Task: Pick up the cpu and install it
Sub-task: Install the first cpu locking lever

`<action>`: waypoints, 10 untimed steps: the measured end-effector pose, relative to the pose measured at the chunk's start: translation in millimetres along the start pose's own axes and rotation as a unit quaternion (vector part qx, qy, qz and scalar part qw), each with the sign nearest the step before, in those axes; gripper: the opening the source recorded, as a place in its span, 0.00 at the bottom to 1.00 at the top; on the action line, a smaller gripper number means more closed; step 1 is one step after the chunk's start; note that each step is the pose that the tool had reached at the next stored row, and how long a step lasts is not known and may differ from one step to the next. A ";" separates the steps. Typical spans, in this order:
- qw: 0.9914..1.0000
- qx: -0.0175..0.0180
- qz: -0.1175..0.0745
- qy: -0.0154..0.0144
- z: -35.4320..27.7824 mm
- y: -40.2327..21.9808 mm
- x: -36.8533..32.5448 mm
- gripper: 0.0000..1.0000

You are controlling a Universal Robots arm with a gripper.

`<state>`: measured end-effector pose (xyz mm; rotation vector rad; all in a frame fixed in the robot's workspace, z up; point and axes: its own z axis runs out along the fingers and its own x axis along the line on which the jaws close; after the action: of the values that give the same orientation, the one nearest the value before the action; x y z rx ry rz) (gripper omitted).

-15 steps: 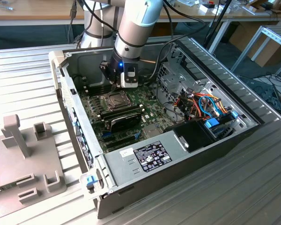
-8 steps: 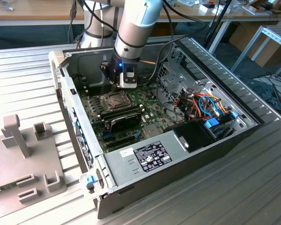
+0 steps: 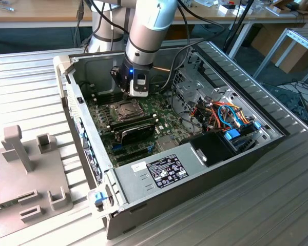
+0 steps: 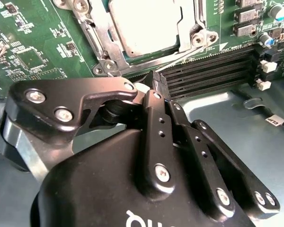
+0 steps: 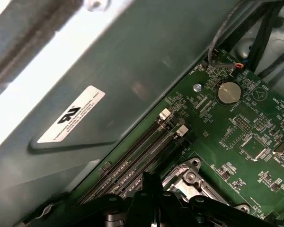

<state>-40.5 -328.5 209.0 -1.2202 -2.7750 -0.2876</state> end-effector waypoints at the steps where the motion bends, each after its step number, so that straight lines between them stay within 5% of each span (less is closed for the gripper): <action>1: 1.000 -0.002 0.009 -0.001 0.3 -0.1 -0.2 0.11; 6: 0.999 -0.005 0.032 -0.005 1.6 -0.6 -0.7 0.11; 10: 0.999 -0.003 0.033 -0.007 2.3 -0.8 -1.1 0.11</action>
<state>-40.4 -329.3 206.5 -1.3185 -2.7411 -0.2827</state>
